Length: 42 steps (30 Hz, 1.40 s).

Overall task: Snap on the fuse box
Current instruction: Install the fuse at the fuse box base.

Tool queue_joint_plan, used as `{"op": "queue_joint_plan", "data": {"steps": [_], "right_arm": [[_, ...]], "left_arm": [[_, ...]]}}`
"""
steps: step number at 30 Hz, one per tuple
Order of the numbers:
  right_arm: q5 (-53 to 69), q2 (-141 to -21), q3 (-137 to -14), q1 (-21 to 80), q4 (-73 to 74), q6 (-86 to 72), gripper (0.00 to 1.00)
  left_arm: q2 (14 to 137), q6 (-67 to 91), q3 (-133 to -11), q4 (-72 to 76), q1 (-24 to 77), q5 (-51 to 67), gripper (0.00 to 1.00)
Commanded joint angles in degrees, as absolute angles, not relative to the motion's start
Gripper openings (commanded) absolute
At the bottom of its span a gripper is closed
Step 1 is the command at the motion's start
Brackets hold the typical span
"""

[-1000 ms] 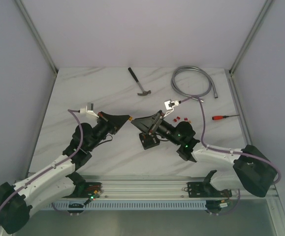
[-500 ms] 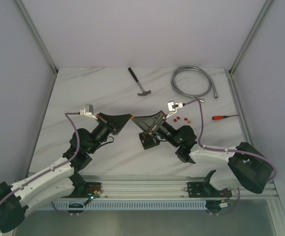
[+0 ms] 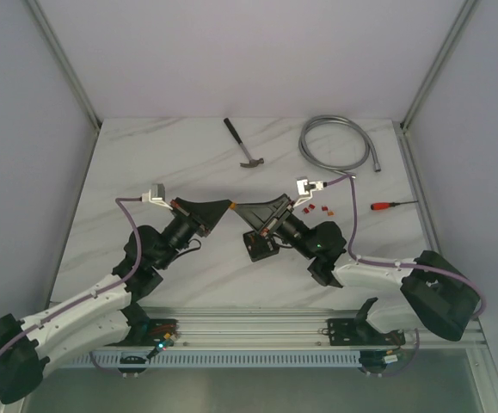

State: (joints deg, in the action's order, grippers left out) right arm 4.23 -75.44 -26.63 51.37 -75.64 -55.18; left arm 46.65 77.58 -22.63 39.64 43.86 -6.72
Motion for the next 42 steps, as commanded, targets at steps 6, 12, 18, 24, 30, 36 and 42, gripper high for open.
{"op": "queue_joint_plan", "data": {"steps": [6,12,18,24,30,36,42], "right_arm": [[3.1,-74.3,-26.6,51.8,-80.0,-53.9,0.24],[3.6,-74.6,-26.6,51.9,-80.2,-54.0,0.18],[3.8,-74.6,-26.5,51.8,-81.1,-54.0,0.13],[4.0,-74.3,-26.5,51.8,-80.6,-53.2,0.00],[2.8,-71.7,-27.0,51.9,-71.4,-50.4,0.00],[-0.7,-67.2,-27.8,51.3,-54.2,-45.7,0.00],[-1.7,-64.7,-31.4,50.1,-32.6,-40.9,0.00]], "left_arm": [[47.9,79.0,-22.1,44.1,44.5,-6.7,0.00],[48.0,78.9,-22.2,44.2,44.8,-6.6,0.00],[49.1,79.1,-22.2,45.0,45.5,-6.4,0.00],[49.7,79.0,-22.2,44.4,45.9,-6.8,0.00],[47.7,75.9,-21.8,39.2,45.9,-11.0,0.17],[42.5,68.9,-20.7,29.6,45.8,-19.6,0.36],[41.2,59.6,-23.5,16.6,45.2,-24.5,0.53]]}}
